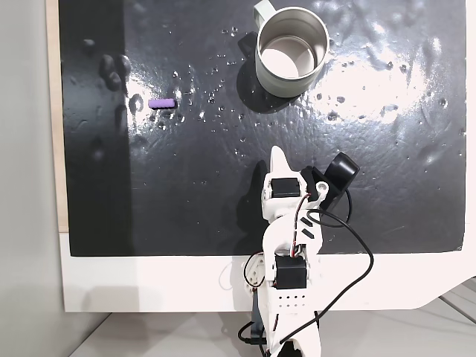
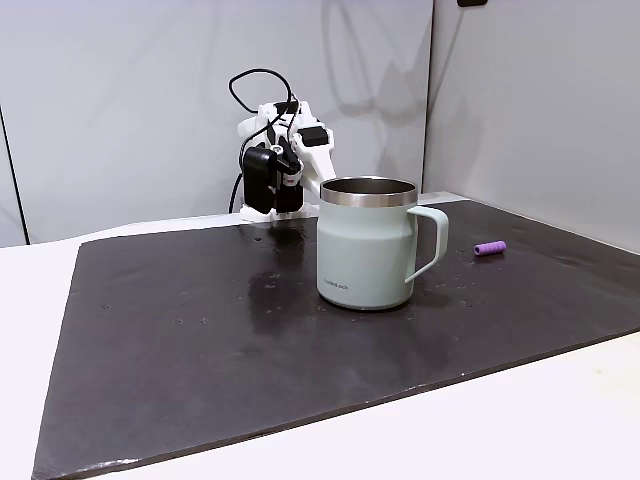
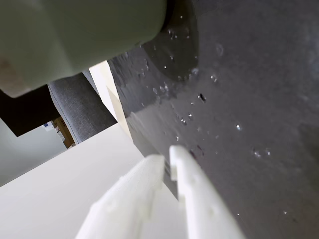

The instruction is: Grasp a pengrip and put it in the cup.

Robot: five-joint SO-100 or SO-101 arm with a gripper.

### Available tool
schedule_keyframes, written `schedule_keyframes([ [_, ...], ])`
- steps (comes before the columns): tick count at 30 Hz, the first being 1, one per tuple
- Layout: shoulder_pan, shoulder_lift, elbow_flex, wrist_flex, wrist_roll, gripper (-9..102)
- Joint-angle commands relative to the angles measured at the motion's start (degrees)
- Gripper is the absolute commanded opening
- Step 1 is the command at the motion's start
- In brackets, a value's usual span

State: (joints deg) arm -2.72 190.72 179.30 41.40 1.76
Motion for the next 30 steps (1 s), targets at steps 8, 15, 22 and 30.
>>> schedule_keyframes([
  [8,-0.4,0.5,2.3,-2.0,0.1,0],
  [15,-0.7,0.5,2.3,-2.0,-0.2,0],
  [22,-5.3,0.3,-9.9,6.0,-1.6,0],
  [30,-7.0,-23.3,-38.5,16.5,0.1,0],
])
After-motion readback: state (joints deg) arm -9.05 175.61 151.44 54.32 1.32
